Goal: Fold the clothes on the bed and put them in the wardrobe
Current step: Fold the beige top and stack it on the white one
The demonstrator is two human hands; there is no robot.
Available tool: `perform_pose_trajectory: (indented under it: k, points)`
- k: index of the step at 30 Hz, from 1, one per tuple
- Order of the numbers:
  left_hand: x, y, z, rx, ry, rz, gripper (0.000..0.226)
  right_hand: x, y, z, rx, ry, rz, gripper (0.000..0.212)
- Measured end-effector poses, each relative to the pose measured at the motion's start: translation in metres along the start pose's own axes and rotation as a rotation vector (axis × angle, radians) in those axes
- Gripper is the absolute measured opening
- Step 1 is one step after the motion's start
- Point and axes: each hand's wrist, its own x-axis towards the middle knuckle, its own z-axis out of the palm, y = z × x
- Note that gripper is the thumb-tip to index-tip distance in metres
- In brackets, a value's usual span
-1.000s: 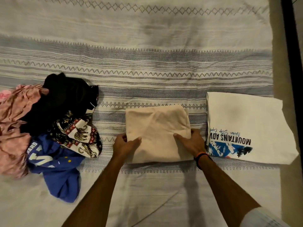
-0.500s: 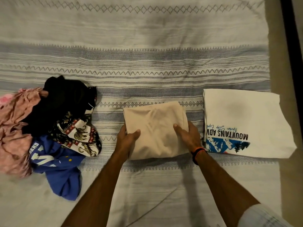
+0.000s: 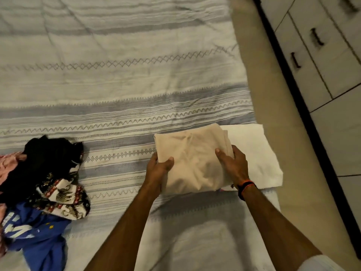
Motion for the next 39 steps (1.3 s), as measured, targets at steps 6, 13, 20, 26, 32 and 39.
perform_pose_trajectory:
  k: [6, 13, 20, 26, 32, 39]
  points:
    - [0.016, -0.010, 0.096, 0.036, -0.063, -0.046, 0.042, 0.049, 0.018, -0.090, 0.020, 0.121, 0.014, 0.028]
    - [0.046, -0.048, 0.141, 0.469, -0.075, -0.135, 0.045, 0.091, 0.074, -0.130, -0.285, -0.081, 0.259, 0.051]
    - [0.043, -0.054, 0.141, 0.491, -0.081, -0.137, 0.045, 0.089, 0.087, -0.132, -0.250, -0.120, 0.237, 0.053]
    - [0.009, -0.039, 0.135, 0.475, -0.086, -0.114, 0.054, 0.065, 0.075, -0.135, -0.267, -0.129, 0.145, 0.068]
    - [-0.039, -0.022, 0.115, 0.461, -0.079, -0.051, 0.047, 0.022, 0.048, -0.132, -0.250, -0.130, 0.010, 0.067]
    - [-0.111, -0.004, 0.039, 0.370, 0.005, 0.011, 0.063, -0.053, 0.003, -0.098, -0.212, -0.237, -0.122, 0.061]
